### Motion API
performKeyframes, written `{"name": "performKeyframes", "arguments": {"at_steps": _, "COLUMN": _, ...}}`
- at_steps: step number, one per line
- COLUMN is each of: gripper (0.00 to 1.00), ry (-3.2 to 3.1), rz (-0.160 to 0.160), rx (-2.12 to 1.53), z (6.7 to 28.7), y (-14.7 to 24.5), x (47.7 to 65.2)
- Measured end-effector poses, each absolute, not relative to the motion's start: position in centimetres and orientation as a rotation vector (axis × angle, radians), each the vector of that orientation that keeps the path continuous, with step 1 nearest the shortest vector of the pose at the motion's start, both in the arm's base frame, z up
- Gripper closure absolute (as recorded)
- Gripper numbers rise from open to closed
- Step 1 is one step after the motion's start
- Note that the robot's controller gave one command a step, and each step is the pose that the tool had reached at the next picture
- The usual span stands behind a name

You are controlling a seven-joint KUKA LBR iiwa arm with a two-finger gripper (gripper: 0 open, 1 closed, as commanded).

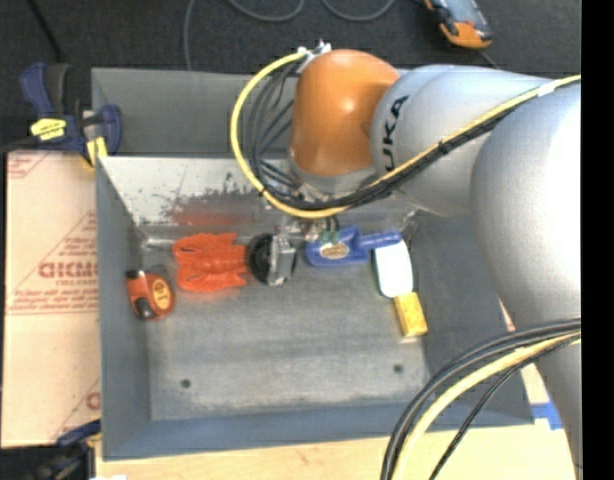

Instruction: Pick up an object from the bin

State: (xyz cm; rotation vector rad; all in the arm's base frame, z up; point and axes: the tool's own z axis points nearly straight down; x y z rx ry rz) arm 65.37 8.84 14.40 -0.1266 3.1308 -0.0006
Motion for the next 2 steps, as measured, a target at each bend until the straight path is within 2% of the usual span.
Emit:
{"name": "performKeyframes", "arguments": {"at_steps": 1, "gripper": 0.0, "ry": 3.141, "rz": 0.001, "rx": -0.061, "z": 14.7, "y": 11.7, "x": 65.0}}
{"name": "performKeyframes", "arguments": {"at_steps": 2, "gripper": 0.0, "ry": 3.13, "rz": 0.0, "rx": -0.185, "z": 12.2, "y": 12.6, "x": 65.3}}
